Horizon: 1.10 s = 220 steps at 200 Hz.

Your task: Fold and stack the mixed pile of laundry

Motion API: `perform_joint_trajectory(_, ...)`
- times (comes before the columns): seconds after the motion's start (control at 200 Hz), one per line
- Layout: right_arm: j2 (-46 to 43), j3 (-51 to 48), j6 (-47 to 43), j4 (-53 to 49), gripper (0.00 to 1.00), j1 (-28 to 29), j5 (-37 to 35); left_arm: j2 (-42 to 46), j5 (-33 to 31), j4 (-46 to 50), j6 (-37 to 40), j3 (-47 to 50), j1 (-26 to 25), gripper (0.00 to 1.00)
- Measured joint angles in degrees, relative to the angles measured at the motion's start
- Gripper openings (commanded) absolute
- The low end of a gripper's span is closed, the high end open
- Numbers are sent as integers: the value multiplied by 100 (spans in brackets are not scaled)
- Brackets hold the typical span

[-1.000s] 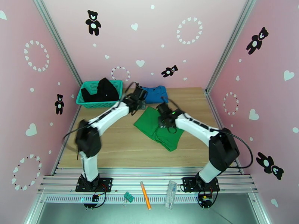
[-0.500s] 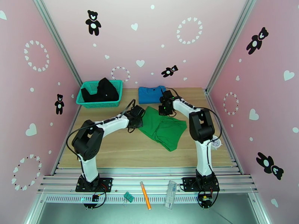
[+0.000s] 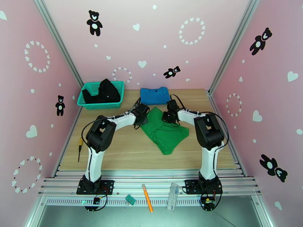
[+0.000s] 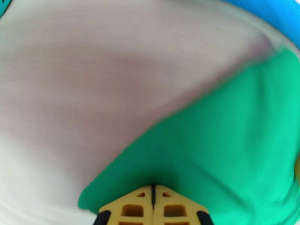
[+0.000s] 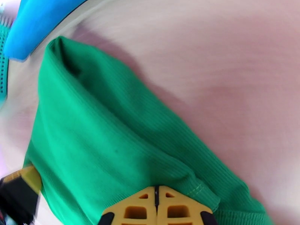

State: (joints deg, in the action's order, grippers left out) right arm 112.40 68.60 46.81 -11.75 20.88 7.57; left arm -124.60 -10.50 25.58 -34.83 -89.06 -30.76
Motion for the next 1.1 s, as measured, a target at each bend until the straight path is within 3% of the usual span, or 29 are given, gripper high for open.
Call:
perform_joint_trajectory(0.255,-660,-1001,1569,625,0,728,-702,-881,223,472,643,-1519,273,0)
perform_joint_trajectory(0.45,-778,-675,1353,-101,0,772,-1305,-824,275,568,876,-1530,273,0)
perform_joint_trajectory(0.496,-881,-494,1119,-378,0,748,-1464,-732,282,597,918,-1469,280,6)
perform_joint_trajectory(0.591,-1368,-125,297,-809,10,710,-1779,-258,271,625,1038,-1176,284,25)
perform_joint_trajectory(0.651,-1897,39,-424,-944,21,702,-1856,343,229,566,1235,-848,282,45)
perform_joint_trajectory(0.711,-2586,129,-1233,-1001,34,708,-1805,1163,140,352,1502,-435,243,62)
perform_joint_trajectory(0.806,-3692,168,-2505,-1119,45,763,-1493,2761,-26,-391,2052,330,52,79)
perform_joint_trajectory(0.911,-4769,170,-3849,-1425,47,887,-929,4376,-26,-1187,2811,885,-310,82)
perform_joint_trajectory(0.946,-5066,162,-4391,-1578,49,922,-643,4725,101,-1316,3084,911,-404,77)
perform_joint_trajectory(0.996,-5447,76,-5237,-1801,57,1010,-289,5045,358,-1362,3534,892,-435,76)
perform_joint_trajectory(1.101,-6076,-409,-7049,-2492,58,1346,57,5294,966,-1051,4605,835,-446,75)
